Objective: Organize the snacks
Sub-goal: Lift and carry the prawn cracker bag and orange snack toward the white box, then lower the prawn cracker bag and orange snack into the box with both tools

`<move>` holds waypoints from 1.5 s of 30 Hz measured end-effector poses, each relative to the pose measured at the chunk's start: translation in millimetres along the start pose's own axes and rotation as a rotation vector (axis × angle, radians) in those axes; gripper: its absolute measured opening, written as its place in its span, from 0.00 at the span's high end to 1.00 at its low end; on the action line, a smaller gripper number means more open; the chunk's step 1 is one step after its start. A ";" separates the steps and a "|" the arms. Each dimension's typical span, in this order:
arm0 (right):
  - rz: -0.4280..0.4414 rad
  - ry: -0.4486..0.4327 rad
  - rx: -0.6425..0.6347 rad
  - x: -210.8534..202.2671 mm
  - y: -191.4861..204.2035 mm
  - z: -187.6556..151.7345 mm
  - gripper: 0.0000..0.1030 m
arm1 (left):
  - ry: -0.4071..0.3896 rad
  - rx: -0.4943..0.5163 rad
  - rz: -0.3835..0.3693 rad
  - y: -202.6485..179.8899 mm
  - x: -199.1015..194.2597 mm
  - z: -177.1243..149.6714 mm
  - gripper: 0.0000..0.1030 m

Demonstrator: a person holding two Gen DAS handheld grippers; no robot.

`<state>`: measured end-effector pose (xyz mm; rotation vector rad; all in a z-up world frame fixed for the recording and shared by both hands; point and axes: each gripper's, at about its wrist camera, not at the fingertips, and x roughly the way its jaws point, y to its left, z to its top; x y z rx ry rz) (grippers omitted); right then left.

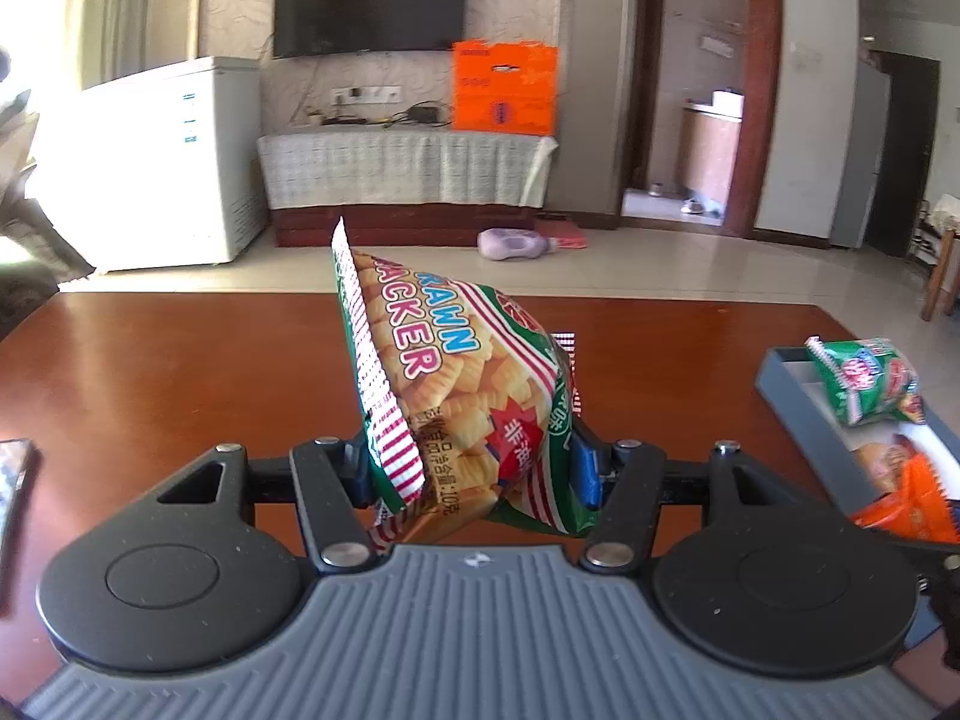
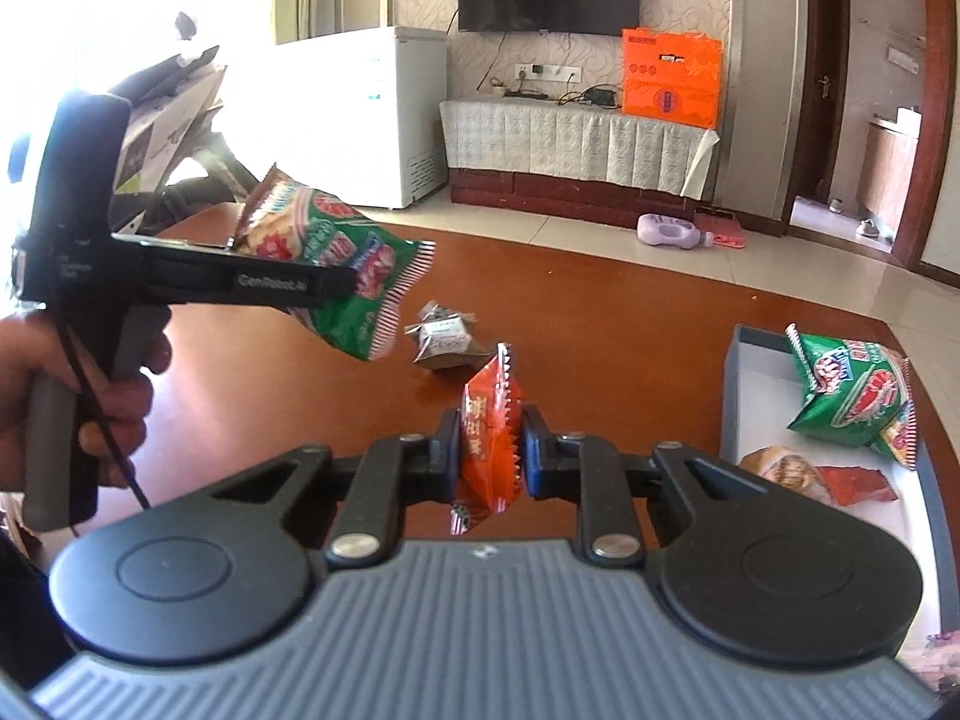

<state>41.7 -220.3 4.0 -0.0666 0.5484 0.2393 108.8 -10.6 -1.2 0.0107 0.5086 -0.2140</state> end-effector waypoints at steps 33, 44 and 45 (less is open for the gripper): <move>-0.240 -0.086 0.141 -63.1 -86.2 -28.6 0.78 | -0.002 0.141 -0.238 -179.2 38.1 -4.2 0.38; -0.281 -0.096 0.182 -72.7 -106.5 -36.4 0.78 | 0.003 0.200 -0.315 -234.1 53.0 -17.4 0.38; -0.285 -0.099 0.188 -73.5 -109.0 -37.2 0.78 | 0.003 0.207 -0.321 -238.7 54.5 -18.8 0.38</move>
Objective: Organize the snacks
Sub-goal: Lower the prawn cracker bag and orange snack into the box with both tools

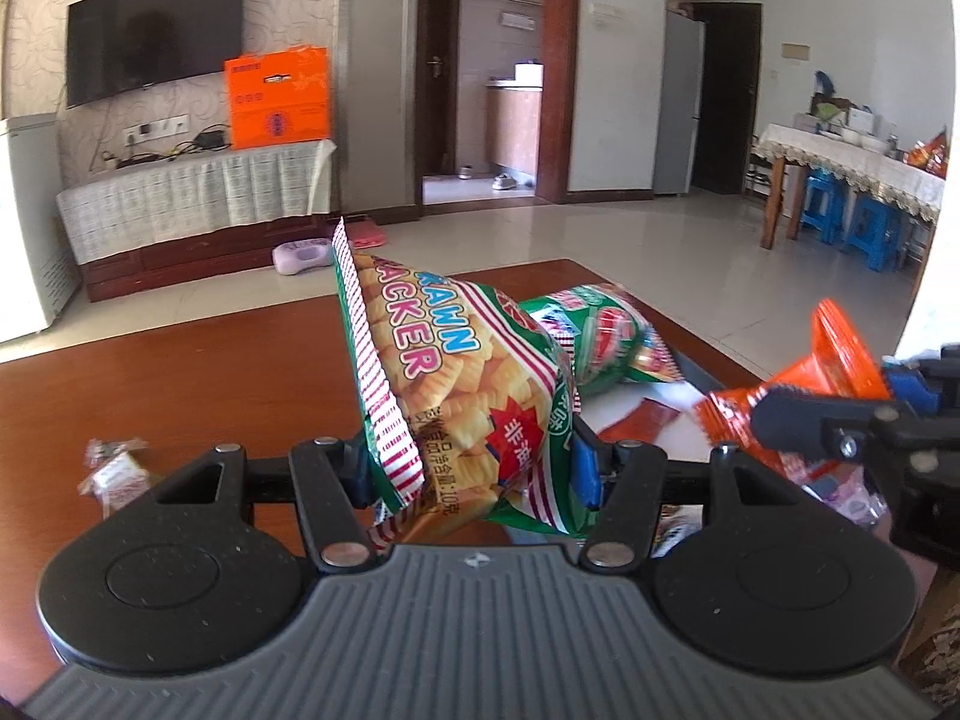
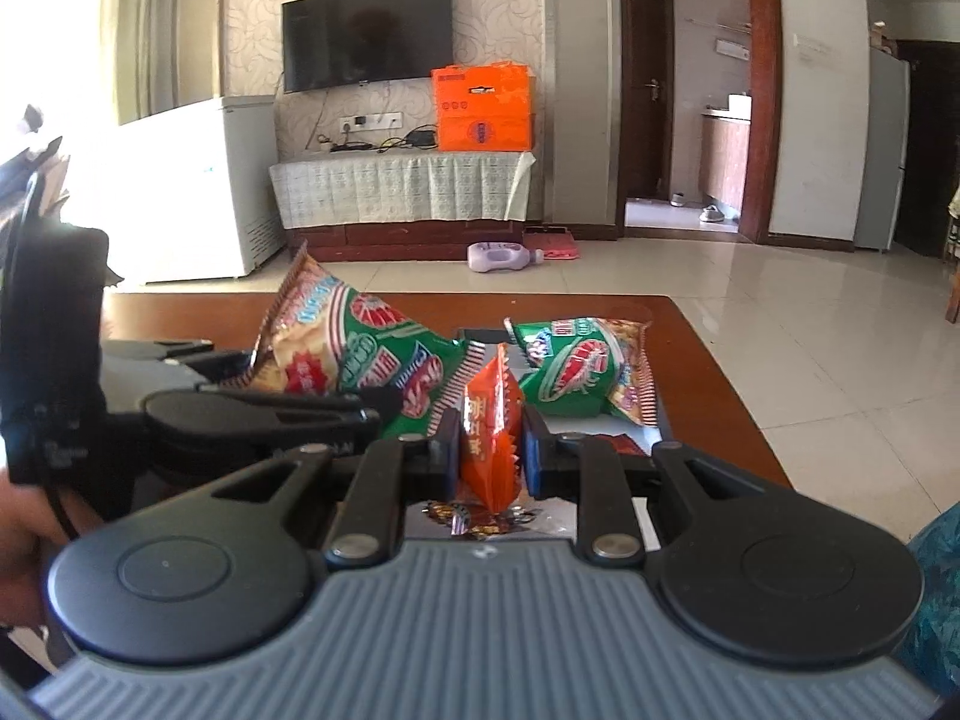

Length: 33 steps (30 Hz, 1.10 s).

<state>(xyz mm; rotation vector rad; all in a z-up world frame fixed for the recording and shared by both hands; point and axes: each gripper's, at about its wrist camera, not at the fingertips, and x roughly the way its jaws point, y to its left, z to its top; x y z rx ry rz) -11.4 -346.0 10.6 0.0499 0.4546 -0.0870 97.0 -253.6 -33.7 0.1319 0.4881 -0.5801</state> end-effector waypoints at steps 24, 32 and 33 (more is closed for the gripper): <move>-0.055 0.006 0.059 1.9 -25.8 -2.2 0.78 | -0.003 0.015 -0.124 -38.6 68.4 1.6 0.38; -0.072 0.038 0.080 7.0 -31.9 -6.4 0.78 | 0.002 0.000 -0.155 -32.6 95.9 7.4 0.37; -0.073 0.045 0.080 8.0 -31.8 -7.3 0.78 | 0.011 -0.002 -0.152 -32.3 101.1 7.9 0.37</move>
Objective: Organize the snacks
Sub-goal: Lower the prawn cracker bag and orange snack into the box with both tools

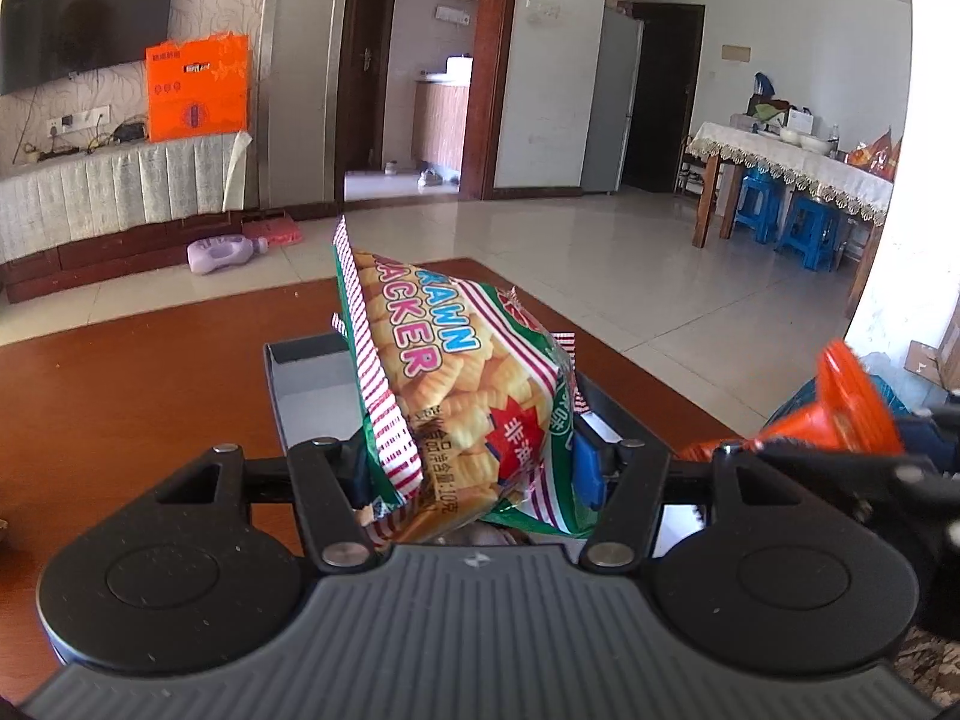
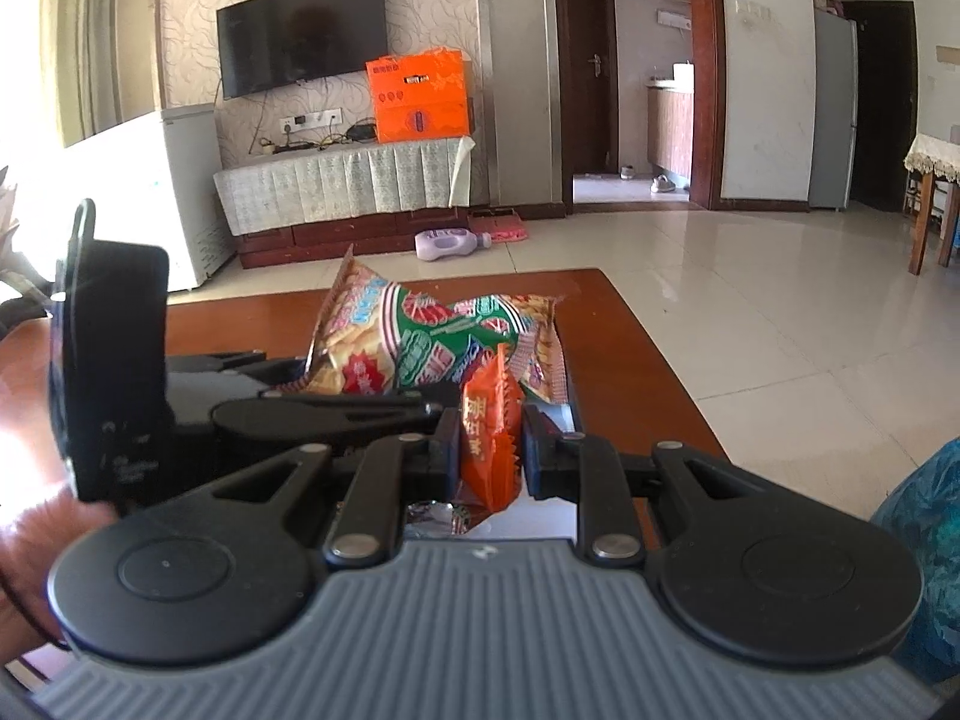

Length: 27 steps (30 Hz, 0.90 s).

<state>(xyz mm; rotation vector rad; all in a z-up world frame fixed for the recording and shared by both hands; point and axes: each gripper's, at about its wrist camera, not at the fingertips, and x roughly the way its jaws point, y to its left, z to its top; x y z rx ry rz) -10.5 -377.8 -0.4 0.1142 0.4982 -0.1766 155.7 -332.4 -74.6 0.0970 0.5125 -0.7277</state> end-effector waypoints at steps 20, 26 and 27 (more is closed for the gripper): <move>-0.002 0.061 -0.025 11.3 1.2 -5.5 0.78 | 0.059 0.006 -0.001 21.8 24.1 0.5 0.20; -0.005 0.090 -0.018 16.6 -1.8 -9.2 0.78 | 0.010 -0.003 0.011 33.5 3.5 1.7 0.20; -0.005 0.099 -0.018 18.1 -2.1 -9.9 0.78 | 0.000 -0.017 0.011 33.3 -2.5 1.2 0.20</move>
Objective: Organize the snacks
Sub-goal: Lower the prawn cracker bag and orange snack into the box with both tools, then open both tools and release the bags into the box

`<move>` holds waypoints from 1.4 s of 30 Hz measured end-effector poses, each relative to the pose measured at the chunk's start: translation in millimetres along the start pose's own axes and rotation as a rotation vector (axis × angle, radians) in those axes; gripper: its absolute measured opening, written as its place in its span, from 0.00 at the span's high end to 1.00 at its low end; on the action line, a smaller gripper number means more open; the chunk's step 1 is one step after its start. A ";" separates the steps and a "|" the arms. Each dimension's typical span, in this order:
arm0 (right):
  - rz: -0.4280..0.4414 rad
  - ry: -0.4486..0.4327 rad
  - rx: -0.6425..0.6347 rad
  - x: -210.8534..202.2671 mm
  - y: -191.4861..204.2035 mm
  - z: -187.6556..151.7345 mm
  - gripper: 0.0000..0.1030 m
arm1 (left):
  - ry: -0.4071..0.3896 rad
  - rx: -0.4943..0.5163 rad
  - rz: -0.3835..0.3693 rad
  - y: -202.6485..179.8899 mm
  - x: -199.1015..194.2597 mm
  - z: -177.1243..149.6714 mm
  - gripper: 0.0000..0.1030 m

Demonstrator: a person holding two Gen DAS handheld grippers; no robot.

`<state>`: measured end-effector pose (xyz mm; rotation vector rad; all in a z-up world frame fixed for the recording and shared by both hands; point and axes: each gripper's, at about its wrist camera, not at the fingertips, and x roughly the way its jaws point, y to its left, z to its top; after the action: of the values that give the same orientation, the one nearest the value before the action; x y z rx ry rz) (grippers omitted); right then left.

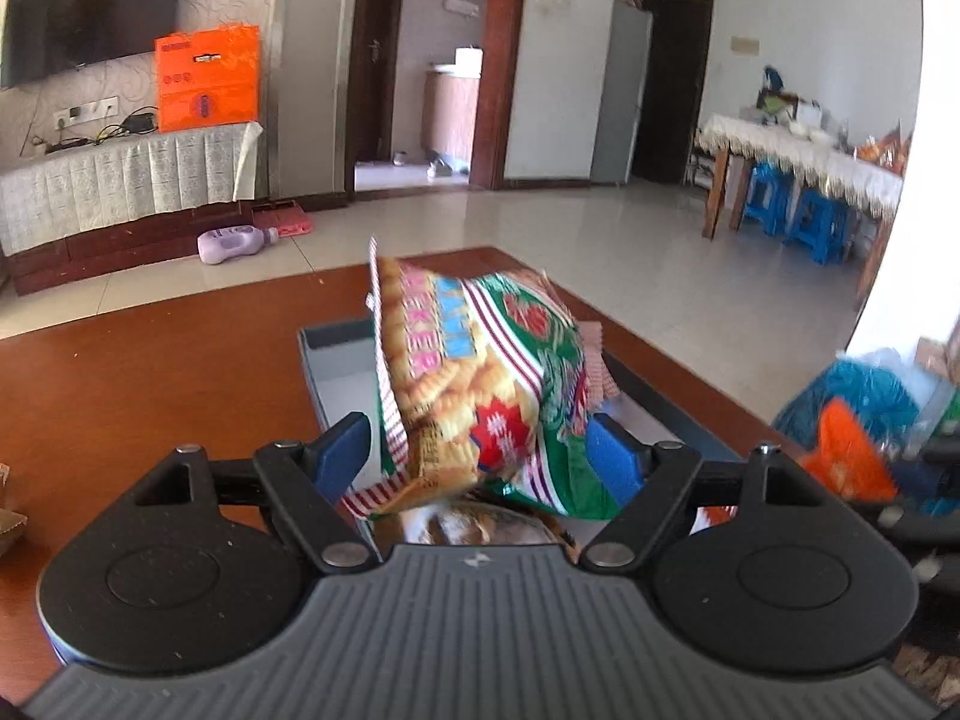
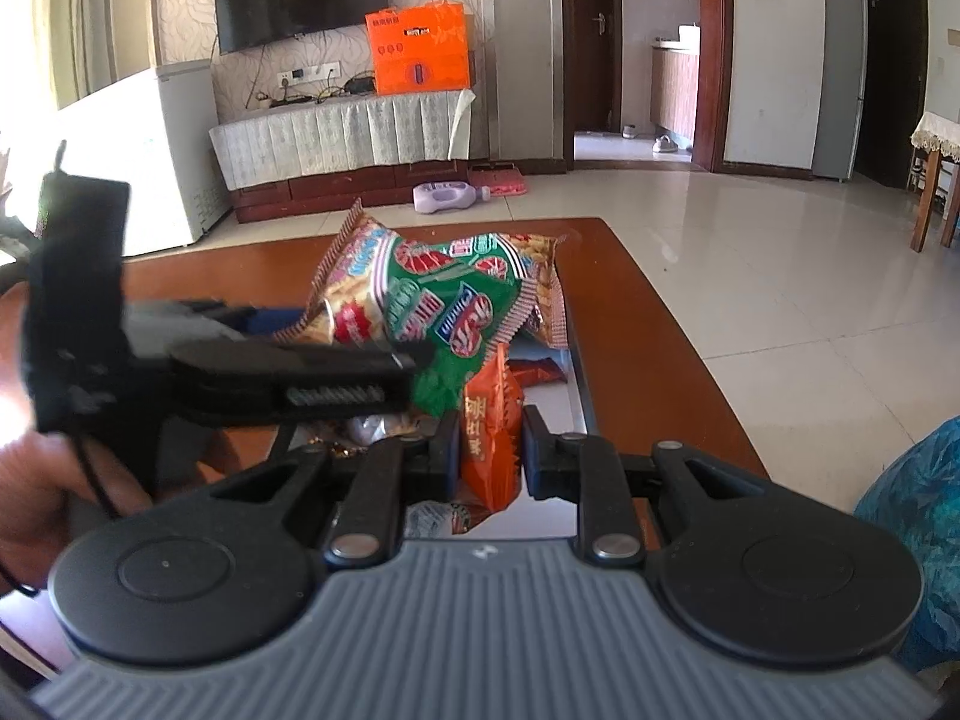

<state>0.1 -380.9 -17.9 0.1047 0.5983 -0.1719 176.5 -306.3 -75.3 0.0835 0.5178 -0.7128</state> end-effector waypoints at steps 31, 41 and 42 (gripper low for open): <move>0.105 -0.013 0.098 27.6 9.8 8.4 0.77 | -0.040 -0.038 -0.007 -1.9 -45.4 -1.3 0.23; -0.017 0.074 0.024 38.4 13.2 1.8 0.66 | -0.028 -0.001 0.023 -1.6 -55.5 -4.0 0.23; -0.025 0.073 0.019 37.1 13.1 1.3 0.60 | -0.027 0.002 0.024 -1.6 -56.9 -4.5 0.23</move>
<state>33.5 -373.1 -37.3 0.1226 0.6705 -0.1987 137.4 -272.1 -51.7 0.0815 0.4895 -0.6901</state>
